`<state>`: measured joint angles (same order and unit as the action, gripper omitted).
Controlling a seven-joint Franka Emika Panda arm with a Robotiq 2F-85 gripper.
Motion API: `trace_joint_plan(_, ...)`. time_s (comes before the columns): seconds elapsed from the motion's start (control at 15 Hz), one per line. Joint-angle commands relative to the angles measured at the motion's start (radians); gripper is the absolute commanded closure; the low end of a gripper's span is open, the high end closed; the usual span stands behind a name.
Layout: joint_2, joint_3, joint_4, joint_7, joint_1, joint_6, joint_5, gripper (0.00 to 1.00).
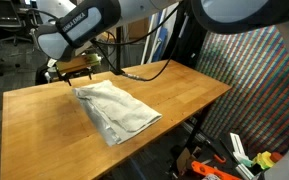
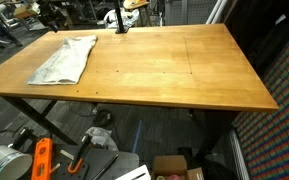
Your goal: Fold the cloth
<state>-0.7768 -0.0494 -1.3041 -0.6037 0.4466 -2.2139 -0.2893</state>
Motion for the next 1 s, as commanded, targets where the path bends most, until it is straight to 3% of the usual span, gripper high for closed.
trace_joint_plan(0.0,-0.040,-0.057,0.030,-0.070,0.068,-0.026,-0.108,0.00)
trace_joint_plan(0.33,-0.143,-0.081,0.134,-0.157,0.084,0.006,-0.146,0.00)
trace_joint_plan(0.93,-0.281,-0.111,0.341,-0.204,0.009,0.100,-0.098,0.00)
